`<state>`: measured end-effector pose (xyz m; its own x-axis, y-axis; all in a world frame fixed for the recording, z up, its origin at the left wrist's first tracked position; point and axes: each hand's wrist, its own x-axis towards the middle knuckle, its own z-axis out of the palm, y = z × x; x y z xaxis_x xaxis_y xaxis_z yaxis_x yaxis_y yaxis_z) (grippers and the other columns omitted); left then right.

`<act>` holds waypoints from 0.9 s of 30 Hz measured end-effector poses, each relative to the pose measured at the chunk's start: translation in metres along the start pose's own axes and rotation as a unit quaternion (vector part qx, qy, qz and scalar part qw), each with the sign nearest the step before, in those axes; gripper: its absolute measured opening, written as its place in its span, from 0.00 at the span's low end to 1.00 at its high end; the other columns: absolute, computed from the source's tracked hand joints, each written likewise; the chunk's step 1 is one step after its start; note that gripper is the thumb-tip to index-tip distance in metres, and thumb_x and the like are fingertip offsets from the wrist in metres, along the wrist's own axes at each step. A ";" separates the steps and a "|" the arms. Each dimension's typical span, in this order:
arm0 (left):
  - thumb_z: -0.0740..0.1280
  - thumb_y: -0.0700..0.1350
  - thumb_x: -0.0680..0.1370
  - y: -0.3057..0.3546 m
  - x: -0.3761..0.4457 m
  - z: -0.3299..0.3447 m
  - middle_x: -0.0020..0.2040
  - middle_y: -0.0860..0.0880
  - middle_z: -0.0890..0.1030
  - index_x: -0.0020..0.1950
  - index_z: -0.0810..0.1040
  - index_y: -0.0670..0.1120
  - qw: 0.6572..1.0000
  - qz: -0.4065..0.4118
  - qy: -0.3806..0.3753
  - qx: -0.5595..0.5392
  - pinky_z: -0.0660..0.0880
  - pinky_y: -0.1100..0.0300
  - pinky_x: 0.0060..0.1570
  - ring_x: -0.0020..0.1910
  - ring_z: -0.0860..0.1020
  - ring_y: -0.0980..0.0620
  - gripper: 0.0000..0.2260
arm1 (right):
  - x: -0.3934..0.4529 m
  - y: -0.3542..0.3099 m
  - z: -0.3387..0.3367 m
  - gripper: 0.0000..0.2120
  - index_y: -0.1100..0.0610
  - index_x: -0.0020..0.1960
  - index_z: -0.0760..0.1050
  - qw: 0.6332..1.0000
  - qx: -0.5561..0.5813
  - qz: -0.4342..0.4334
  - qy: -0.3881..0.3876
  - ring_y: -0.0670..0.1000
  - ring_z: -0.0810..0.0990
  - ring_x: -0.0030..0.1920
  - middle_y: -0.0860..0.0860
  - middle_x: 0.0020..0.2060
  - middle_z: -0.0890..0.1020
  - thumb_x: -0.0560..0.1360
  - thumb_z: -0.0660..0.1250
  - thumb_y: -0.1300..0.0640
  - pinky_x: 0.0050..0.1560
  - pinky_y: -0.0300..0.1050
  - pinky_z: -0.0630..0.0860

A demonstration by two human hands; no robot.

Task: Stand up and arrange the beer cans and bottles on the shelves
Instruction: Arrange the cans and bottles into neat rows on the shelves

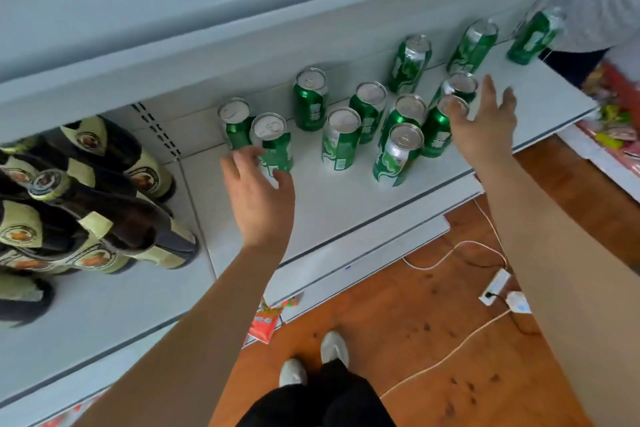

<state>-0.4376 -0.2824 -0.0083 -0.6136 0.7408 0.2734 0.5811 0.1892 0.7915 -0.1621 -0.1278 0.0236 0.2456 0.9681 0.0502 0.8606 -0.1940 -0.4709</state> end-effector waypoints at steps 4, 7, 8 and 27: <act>0.67 0.40 0.75 0.041 -0.005 0.015 0.57 0.47 0.72 0.60 0.74 0.44 0.981 0.165 -0.100 -0.007 0.75 0.56 0.54 0.55 0.74 0.48 0.14 | 0.024 0.014 -0.003 0.34 0.46 0.76 0.58 0.985 -0.007 -0.137 -0.107 0.63 0.62 0.73 0.57 0.76 0.55 0.74 0.68 0.52 0.71 0.54 0.63; 0.68 0.48 0.76 0.071 -0.002 0.036 0.62 0.48 0.71 0.66 0.71 0.46 0.967 0.188 -0.174 0.005 0.78 0.51 0.48 0.52 0.77 0.48 0.19 | 0.031 0.013 -0.005 0.41 0.49 0.77 0.58 0.956 -0.072 -0.212 -0.188 0.60 0.62 0.73 0.56 0.77 0.51 0.69 0.74 0.57 0.73 0.51 0.62; 0.68 0.52 0.77 0.080 -0.002 0.045 0.64 0.49 0.70 0.69 0.69 0.47 0.962 0.180 -0.201 0.032 0.79 0.51 0.45 0.50 0.78 0.47 0.23 | 0.034 0.015 -0.005 0.42 0.51 0.77 0.59 0.952 -0.082 -0.234 -0.180 0.60 0.65 0.72 0.57 0.76 0.52 0.68 0.75 0.57 0.73 0.51 0.64; 0.72 0.57 0.71 0.083 -0.042 0.076 0.59 0.50 0.72 0.67 0.68 0.52 0.971 0.015 -0.136 0.198 0.79 0.51 0.39 0.42 0.79 0.43 0.28 | 0.100 -0.008 0.033 0.35 0.57 0.73 0.65 0.890 0.017 -0.428 -0.157 0.51 0.77 0.53 0.59 0.69 0.65 0.70 0.75 0.60 0.59 0.52 0.77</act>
<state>-0.3228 -0.2488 0.0037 -0.4611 0.8821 0.0968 0.7896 0.3581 0.4982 -0.1589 -0.0239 0.0035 -0.6348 0.7564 0.1577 0.6570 0.6358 -0.4050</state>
